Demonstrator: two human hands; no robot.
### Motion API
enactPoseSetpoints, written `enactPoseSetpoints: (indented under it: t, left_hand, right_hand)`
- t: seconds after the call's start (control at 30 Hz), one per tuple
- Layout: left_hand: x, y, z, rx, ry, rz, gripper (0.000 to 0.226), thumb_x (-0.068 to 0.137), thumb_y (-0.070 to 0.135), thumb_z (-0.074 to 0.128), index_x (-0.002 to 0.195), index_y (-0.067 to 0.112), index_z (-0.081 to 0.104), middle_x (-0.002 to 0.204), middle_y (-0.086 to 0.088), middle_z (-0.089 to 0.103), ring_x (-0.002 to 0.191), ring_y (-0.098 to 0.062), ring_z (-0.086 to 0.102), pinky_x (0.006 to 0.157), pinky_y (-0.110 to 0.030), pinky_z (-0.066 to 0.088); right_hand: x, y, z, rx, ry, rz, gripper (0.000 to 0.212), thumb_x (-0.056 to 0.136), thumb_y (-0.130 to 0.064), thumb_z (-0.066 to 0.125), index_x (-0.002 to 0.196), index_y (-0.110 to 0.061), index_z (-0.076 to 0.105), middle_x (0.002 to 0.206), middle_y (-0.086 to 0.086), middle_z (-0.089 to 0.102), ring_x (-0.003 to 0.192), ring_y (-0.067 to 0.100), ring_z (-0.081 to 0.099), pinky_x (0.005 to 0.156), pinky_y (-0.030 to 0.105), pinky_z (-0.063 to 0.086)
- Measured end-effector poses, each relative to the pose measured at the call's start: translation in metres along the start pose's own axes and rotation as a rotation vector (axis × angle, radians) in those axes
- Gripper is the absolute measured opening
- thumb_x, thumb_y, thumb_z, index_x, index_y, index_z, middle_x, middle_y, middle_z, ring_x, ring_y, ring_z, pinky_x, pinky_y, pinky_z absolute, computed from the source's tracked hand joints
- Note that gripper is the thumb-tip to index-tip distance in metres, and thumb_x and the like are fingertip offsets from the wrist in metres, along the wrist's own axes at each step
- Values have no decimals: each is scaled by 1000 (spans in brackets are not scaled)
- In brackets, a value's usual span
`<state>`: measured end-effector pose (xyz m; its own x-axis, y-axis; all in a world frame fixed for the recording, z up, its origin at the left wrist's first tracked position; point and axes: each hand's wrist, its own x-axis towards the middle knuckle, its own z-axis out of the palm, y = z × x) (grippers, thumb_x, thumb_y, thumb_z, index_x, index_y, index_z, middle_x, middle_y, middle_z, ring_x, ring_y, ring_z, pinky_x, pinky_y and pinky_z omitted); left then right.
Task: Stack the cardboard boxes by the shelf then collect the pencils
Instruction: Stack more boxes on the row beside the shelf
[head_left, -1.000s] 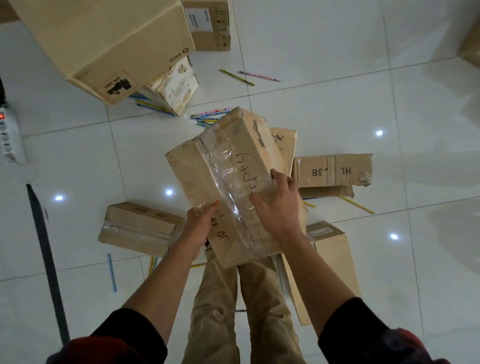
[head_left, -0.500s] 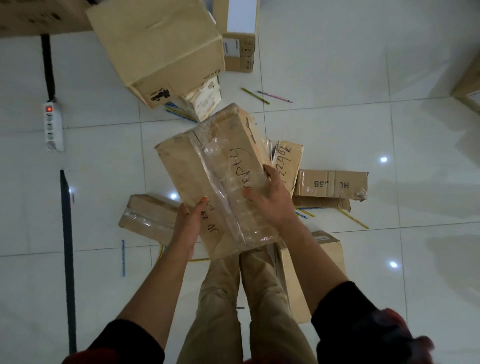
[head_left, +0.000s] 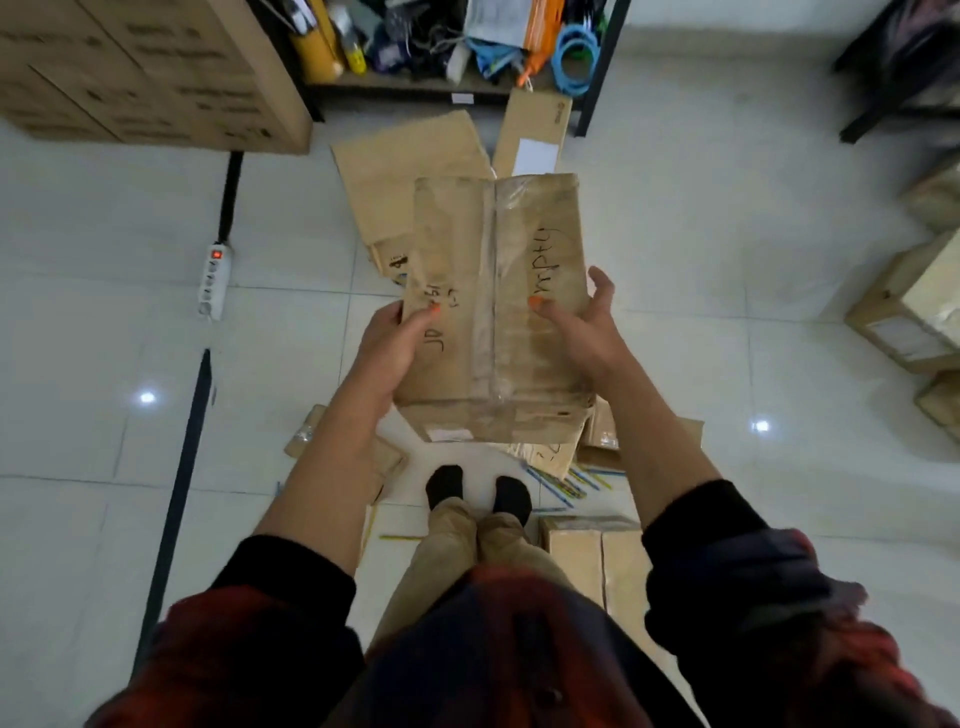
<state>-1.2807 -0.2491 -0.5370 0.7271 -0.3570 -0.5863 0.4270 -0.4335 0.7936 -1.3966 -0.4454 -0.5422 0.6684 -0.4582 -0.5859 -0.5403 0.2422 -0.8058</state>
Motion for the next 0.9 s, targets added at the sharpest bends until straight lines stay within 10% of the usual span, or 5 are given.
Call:
enactPoseSetpoints:
  t: [0.33,0.6,0.9]
  left_hand:
    - [-46,67,-39,-79,-9,130,58,70,54,69,122,30,65,122,9,67,118,-14,60,109,-42,41]
    - [-71,73,-72,-195,90,125,49,89,29,65,136,31,50,116,11,65,105,-11,63,94,-37,52]
    - [-77,72,-151,-142,82,210,31,90,28,61,116,45,60,112,11,69,106,-13,64,94,-37,51]
  right_hand:
    - [-45,-92,4,28,-32,-87,64,92,-37,64,144,-25,28,108,-14,55,100,12,61,76,30,52]
    - [-66,-126,41,-11,-84,-182,27,93,-36,62,113,-36,44,116,-7,61,104,15,63,85,34,54]
    - [-66,-142,118,-22,-77,-178,57,83,-39,70,131,-32,39,123,-3,60,110,21,61,94,43,52]
